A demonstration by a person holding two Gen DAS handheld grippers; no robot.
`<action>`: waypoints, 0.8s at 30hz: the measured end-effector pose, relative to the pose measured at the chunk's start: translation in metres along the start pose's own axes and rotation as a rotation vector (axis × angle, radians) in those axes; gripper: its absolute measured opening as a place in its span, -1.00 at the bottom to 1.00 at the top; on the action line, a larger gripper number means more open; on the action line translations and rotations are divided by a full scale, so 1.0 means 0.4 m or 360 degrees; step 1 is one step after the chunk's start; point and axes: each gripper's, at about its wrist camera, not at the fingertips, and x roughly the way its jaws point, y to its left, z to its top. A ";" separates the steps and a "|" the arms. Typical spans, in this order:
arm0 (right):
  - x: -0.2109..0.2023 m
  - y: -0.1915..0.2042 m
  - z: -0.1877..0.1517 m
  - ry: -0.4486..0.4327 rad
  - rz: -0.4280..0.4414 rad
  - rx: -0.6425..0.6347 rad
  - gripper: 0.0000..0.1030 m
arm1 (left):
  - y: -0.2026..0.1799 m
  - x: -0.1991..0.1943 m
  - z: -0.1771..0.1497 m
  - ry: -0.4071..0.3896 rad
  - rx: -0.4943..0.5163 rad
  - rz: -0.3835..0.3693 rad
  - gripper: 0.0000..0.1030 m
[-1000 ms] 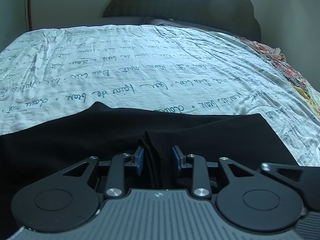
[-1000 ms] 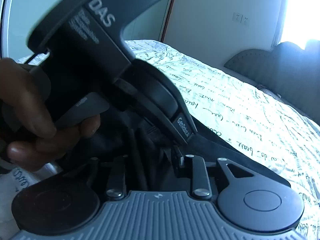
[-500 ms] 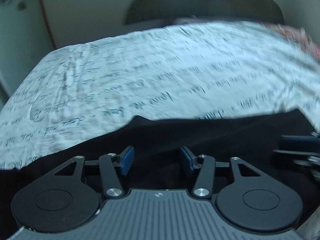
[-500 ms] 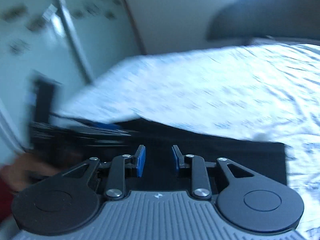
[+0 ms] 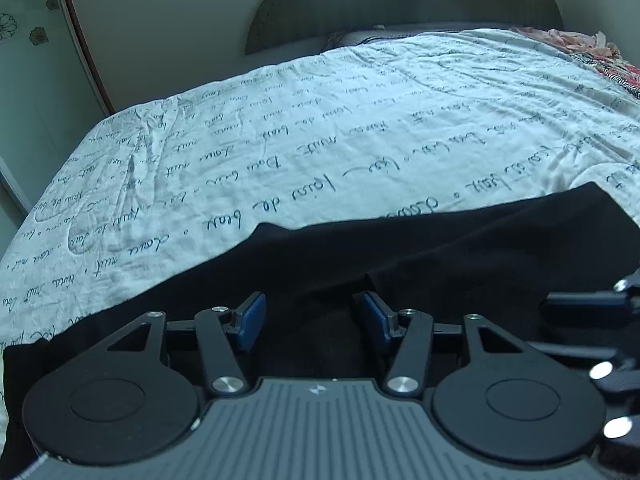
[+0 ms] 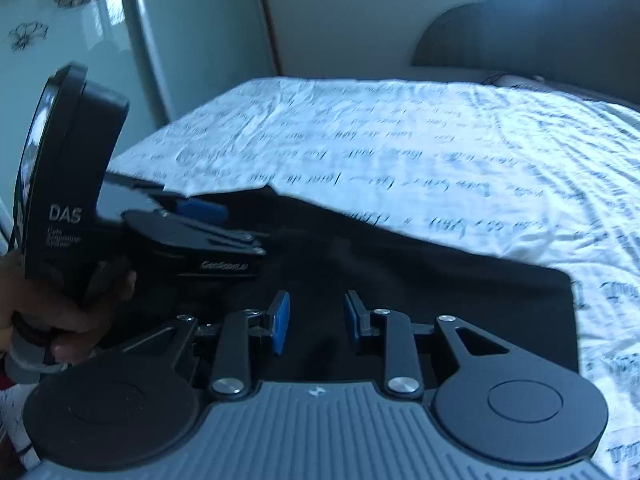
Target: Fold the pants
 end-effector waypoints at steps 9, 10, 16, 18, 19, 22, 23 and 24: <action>0.013 0.036 -0.011 -0.0014 -0.0013 0.0006 -0.42 | 0.018 -0.045 -0.016 -0.0001 -0.0073 -0.0063 0.22; 0.013 0.043 -0.012 -0.0005 -0.0015 -0.0003 -0.42 | 0.017 -0.048 -0.020 0.0001 -0.0076 -0.0075 0.23; 0.010 0.063 -0.026 0.0044 -0.0035 -0.0001 -0.40 | 0.007 -0.057 -0.038 -0.0005 -0.0044 -0.0065 0.31; 0.005 0.063 -0.027 0.0029 -0.0040 0.0015 -0.39 | 0.015 -0.063 -0.039 -0.0009 -0.0065 -0.0077 0.33; 0.003 0.065 -0.026 0.0019 -0.0038 0.0014 -0.38 | 0.019 -0.066 -0.039 -0.0013 -0.0075 -0.0083 0.34; 0.000 0.072 -0.027 0.0009 -0.0049 0.0006 -0.24 | 0.020 -0.070 -0.043 -0.0023 -0.0079 -0.0095 0.49; 0.002 0.074 -0.029 0.0014 -0.0057 0.0002 -0.16 | 0.019 -0.069 -0.046 -0.0020 -0.0077 -0.0091 0.50; 0.002 0.076 -0.032 0.0023 -0.0066 -0.0001 -0.14 | 0.017 -0.069 -0.048 -0.0015 -0.0077 -0.0089 0.50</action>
